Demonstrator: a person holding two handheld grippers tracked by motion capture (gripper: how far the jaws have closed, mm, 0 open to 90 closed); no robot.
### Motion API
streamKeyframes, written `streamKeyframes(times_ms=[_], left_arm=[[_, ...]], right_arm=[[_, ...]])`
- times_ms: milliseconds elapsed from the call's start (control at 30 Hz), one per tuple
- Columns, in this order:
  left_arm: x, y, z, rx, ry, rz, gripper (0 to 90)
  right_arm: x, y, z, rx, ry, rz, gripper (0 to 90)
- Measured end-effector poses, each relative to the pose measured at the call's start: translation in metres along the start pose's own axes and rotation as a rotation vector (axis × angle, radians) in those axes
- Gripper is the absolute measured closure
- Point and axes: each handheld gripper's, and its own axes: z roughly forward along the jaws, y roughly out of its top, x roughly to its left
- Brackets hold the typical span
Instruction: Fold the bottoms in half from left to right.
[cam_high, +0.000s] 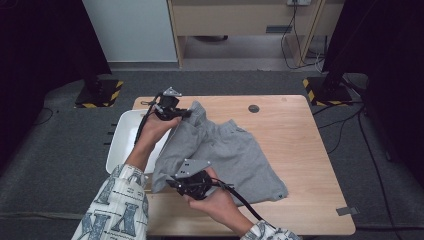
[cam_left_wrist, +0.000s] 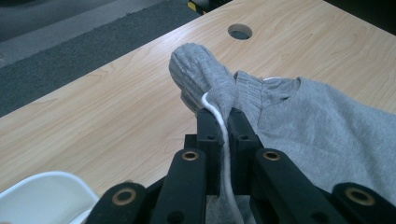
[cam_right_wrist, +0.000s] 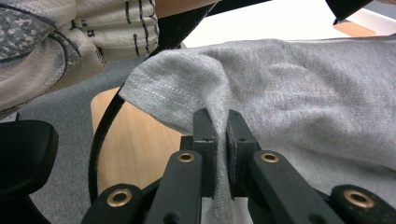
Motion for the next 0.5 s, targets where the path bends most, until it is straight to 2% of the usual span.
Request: streamKeyframes(times_ms=[300,500], left_arm=[[0.018,-0.005,-0.022,-0.016,0.014,-0.013,85.6],[0.017,-0.004,-0.027,-0.034,0.013,-0.017,85.6]], right_arm=[[0.007,0.021,0.012,-0.021,0.016,-0.019,85.5],[0.009,0.029,0.009,-0.044,0.013,-0.021,85.5]])
